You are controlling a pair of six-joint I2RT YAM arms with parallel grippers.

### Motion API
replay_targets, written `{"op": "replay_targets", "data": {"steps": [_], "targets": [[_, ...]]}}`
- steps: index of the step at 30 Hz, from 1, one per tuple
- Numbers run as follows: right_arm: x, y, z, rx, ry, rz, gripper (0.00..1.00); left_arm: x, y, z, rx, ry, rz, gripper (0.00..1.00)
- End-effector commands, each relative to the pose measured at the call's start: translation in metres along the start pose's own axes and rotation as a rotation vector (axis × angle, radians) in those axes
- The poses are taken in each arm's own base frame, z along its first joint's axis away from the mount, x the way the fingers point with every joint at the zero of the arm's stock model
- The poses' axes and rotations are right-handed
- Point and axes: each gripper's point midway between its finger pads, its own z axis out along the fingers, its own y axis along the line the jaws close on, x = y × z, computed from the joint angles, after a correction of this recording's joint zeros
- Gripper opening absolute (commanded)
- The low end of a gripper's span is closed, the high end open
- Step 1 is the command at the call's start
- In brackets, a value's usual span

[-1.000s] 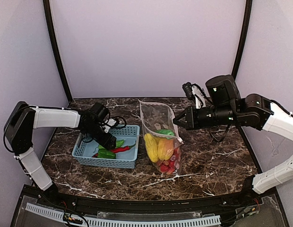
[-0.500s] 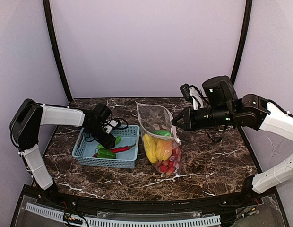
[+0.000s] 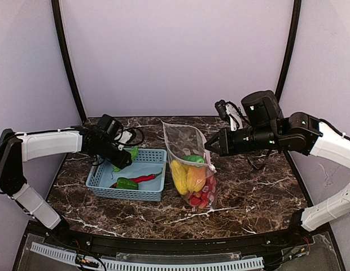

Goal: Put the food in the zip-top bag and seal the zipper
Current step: Pick up the fake vegetable from the bin.

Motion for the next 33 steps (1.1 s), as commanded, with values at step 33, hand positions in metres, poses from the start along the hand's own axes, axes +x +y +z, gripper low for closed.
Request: {"op": "replay_targets", "data": {"steps": [33], "targets": [[-0.014, 0.022, -0.002, -0.083, -0.025, -0.004, 0.0, -0.169, -0.238, -0.3, 0.842, -1.057, 0.064, 0.41]]}}
